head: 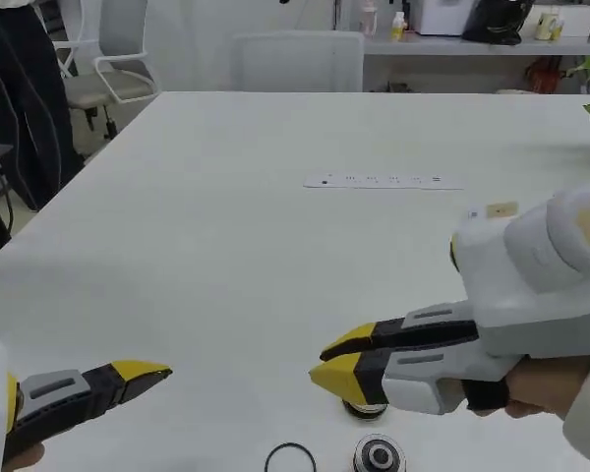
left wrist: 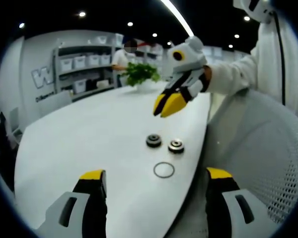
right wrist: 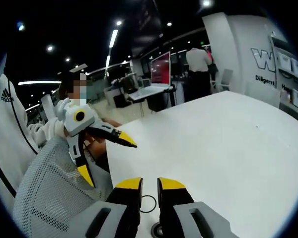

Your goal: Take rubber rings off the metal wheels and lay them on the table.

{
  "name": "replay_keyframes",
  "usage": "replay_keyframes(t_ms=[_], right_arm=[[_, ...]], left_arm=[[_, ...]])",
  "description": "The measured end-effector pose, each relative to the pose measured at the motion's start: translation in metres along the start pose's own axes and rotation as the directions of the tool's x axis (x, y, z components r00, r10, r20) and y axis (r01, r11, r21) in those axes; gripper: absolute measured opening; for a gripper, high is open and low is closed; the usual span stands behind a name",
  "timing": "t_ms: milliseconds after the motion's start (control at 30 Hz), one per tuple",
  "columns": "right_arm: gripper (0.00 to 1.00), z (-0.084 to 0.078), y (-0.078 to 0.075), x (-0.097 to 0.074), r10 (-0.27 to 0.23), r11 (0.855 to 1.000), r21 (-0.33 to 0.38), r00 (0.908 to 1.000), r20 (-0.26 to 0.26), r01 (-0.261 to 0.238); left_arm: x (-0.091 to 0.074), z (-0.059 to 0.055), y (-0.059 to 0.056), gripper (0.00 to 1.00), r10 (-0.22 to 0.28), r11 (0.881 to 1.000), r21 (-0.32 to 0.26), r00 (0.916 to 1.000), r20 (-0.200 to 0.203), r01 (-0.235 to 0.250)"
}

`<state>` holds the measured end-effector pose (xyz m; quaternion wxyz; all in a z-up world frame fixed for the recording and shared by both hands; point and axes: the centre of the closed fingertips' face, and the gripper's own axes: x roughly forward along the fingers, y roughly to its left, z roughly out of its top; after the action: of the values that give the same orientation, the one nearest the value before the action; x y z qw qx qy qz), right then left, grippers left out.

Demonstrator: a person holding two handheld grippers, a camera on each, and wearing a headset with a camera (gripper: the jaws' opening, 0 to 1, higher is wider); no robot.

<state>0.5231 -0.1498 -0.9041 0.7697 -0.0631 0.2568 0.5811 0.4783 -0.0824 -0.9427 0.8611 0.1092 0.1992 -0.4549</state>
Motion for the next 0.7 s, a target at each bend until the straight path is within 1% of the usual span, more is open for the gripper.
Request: replay_keyframes(t_ms=[100,200,233,300,400,567,667,700], right_arm=[[0.09,0.014,0.0,-0.008,-0.005,1.0,0.009,0.9989,0.046,0.004],[0.09,0.029,-0.001,-0.019,-0.013,1.0,0.01,0.9957,0.091,0.012],[0.09,0.03,-0.001,-0.021,-0.012,1.0,0.011,0.9953,0.096,0.011],[0.1,0.04,-0.003,-0.029,-0.018,1.0,0.011,0.9923,0.122,0.017],[0.1,0.05,-0.007,-0.042,-0.038,0.999,-0.011,0.9884,0.147,0.04],[0.1,0.062,-0.014,-0.062,-0.068,0.997,-0.033,0.9809,0.182,0.075],[0.1,0.065,-0.017,-0.074,-0.089,0.994,-0.04,0.9768,0.195,0.098],[0.1,0.066,-0.02,-0.079,-0.103,0.993,-0.042,0.9739,0.202,0.113]], left_arm=[[0.001,0.0,-0.001,0.82,-0.003,1.0,0.001,1.0,0.001,0.003],[0.001,0.0,-0.002,0.82,-0.007,1.0,0.002,1.0,0.002,0.007],[0.002,0.001,-0.002,0.82,-0.009,1.0,0.003,1.0,0.002,0.008],[0.002,0.001,-0.001,0.82,-0.009,1.0,0.003,1.0,0.002,0.009],[0.002,0.002,-0.001,0.82,-0.01,1.0,0.003,0.9999,0.006,0.01],[0.003,0.002,-0.001,0.82,-0.012,1.0,0.005,0.9999,0.006,0.012],[0.002,0.003,-0.001,0.82,-0.012,1.0,0.005,0.9999,0.009,0.012],[0.002,0.003,-0.001,0.82,-0.011,1.0,0.005,0.9999,0.009,0.011]])
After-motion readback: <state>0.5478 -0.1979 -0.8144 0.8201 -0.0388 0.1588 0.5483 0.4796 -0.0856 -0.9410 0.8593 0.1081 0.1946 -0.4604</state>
